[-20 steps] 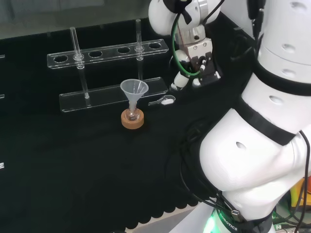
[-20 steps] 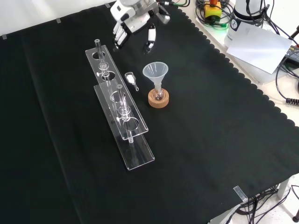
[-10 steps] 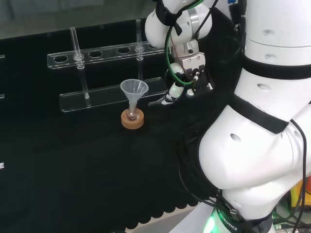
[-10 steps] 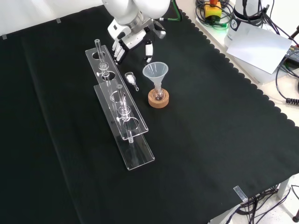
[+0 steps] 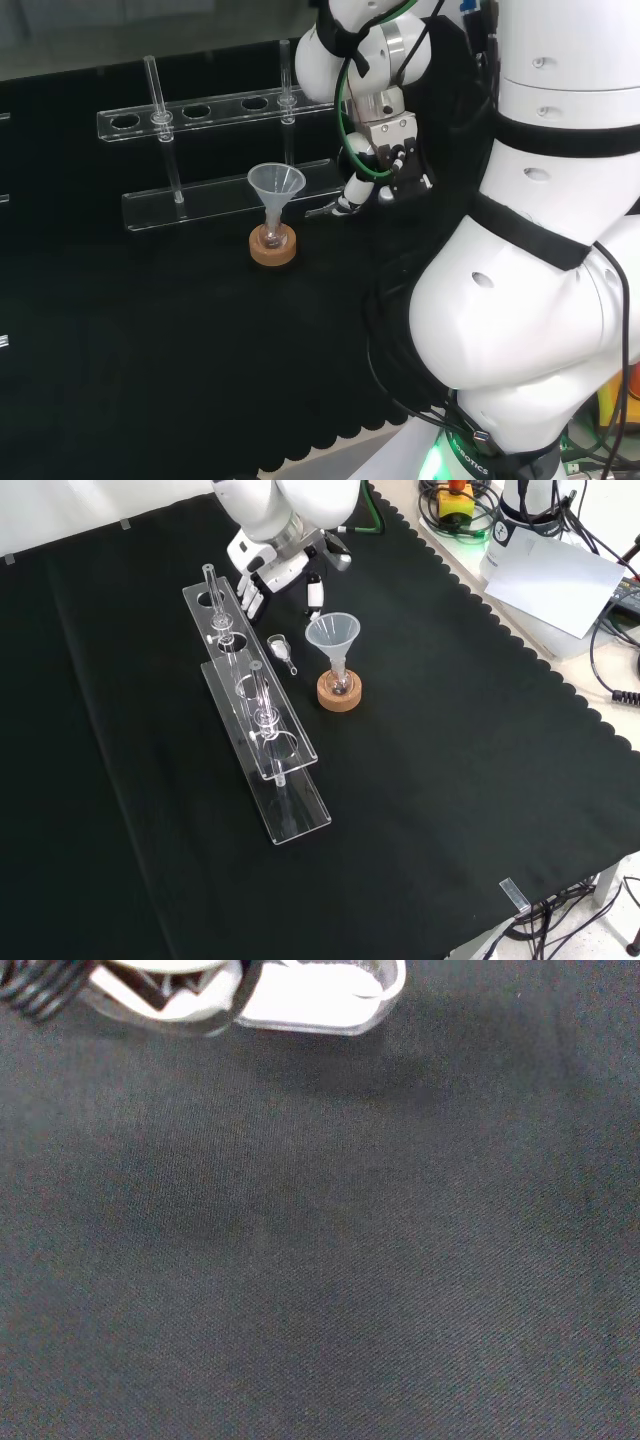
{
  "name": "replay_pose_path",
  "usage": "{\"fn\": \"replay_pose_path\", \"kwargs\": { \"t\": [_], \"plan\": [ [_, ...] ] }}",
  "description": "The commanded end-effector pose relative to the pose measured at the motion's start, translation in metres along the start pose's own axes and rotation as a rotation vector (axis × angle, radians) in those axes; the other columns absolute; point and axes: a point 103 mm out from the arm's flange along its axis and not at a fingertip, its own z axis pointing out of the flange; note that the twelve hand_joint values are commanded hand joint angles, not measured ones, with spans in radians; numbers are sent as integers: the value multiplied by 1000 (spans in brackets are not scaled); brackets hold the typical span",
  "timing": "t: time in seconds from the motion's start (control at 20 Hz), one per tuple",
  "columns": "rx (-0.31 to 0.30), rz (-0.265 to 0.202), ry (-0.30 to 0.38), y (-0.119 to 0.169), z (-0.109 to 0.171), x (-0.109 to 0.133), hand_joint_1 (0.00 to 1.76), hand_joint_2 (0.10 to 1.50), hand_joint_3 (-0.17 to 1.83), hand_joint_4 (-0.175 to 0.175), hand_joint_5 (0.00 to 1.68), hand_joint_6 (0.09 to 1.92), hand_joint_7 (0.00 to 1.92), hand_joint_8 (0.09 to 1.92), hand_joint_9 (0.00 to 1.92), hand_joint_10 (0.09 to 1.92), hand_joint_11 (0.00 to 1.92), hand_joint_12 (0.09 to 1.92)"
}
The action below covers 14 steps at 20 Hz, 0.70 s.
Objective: Pick up the weighing funnel.
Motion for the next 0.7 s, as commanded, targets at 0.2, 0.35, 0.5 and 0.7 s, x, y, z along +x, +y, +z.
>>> {"fn": "replay_pose_path", "kwargs": {
  "t": [0.2, 0.35, 0.5, 0.7],
  "plan": [
    [4, -2, -8, 7, 11, 5, 914, 562, 606, -34, 595, 277, 461, 685, 727, 533, 570, 1291],
    [4, -2, -9, 8, 12, 4, 916, 558, 614, -34, 519, 462, 459, 689, 728, 532, 570, 1292],
    [7, -4, -10, 10, 15, 4, 918, 557, 616, -32, 509, 516, 458, 691, 728, 533, 569, 1292],
    [10, -7, -17, 11, 18, 3, 922, 557, 618, -25, 527, 588, 458, 692, 728, 534, 571, 1289]
  ]
}}
